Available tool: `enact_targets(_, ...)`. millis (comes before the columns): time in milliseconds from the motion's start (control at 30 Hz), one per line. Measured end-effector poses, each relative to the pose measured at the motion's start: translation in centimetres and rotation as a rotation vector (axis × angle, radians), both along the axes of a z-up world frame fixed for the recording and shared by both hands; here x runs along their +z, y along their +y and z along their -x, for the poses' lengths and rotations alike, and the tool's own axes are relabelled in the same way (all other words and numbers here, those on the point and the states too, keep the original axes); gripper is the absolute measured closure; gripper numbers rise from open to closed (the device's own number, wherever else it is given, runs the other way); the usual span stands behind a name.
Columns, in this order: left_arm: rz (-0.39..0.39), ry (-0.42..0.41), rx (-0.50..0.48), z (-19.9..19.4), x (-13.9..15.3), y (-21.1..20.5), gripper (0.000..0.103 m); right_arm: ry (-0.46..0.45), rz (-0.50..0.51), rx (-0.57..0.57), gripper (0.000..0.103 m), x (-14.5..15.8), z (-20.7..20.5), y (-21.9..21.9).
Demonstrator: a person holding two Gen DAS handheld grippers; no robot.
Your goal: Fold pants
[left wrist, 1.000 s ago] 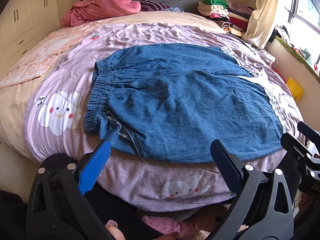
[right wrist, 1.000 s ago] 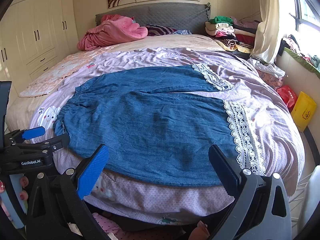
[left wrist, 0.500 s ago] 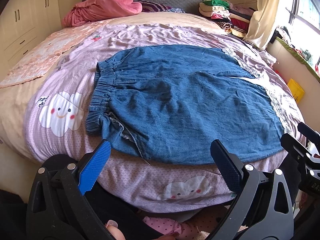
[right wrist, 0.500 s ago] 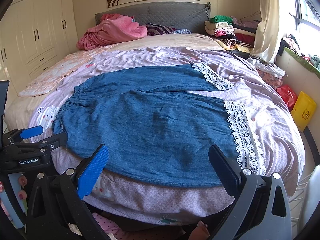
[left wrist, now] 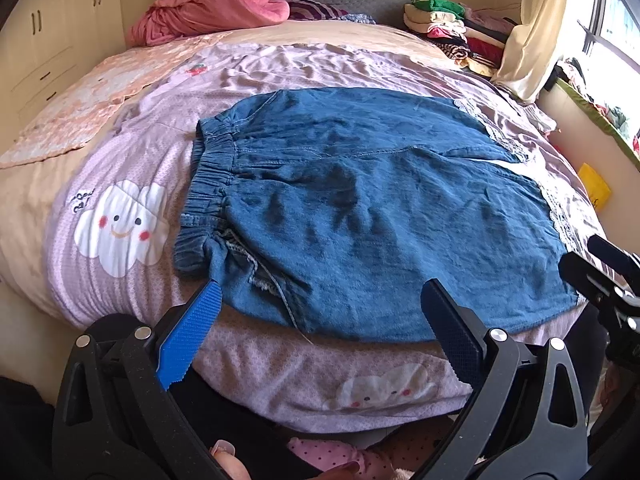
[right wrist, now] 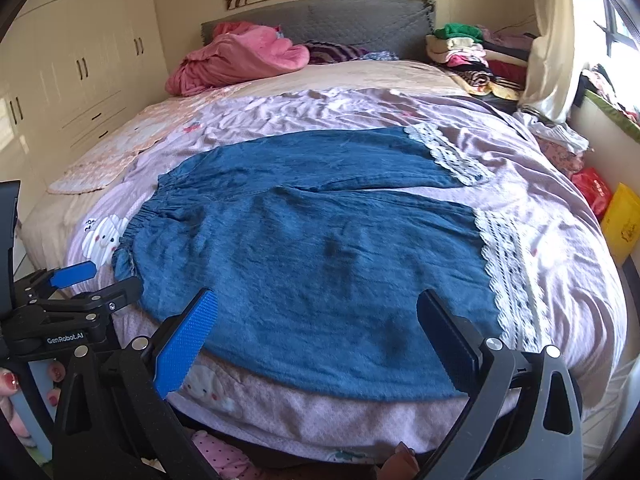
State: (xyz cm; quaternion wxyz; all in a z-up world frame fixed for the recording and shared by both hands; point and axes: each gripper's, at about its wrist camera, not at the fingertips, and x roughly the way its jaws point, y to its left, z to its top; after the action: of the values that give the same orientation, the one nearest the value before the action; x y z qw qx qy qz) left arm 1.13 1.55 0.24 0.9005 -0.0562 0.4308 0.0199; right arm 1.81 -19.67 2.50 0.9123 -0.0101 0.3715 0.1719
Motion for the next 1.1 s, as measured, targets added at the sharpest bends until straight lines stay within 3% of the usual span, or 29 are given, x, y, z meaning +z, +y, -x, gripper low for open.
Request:
enact_targets(533, 0.077, 0.019, 0.122, -9.2, -0.3, 11.3, 0.009, 0.024, -0.039, 0.213, 0.004, 2.2, -10.8, 7.2)
enact_targets(600, 0.102, 0.028, 0.123, -10.6, -0.5, 12.4, 0.009, 0.031, -0.023, 0.221, 0.004, 2.1, -12.4, 8.1)
enact_targets(767, 0.073, 0.014, 0.106, -14.4, -0.8, 14.0, 0.009, 0.032, 0.037, 0.252, 0.004, 1.7, -15.7, 10.0)
enact_targets(967, 0.049, 0.024, 0.029, -18.6, -2.1, 14.5, 0.034, 0.066, 0.066, 0.299, 0.004, 0.8, -20.3, 11.9)
enact_targets(1100, 0.01, 0.063, -0.027, -20.9, -3.5, 14.7, 0.042, 0.061, 0.127, 0.347, 0.004, 0.2, -22.6, 13.5)
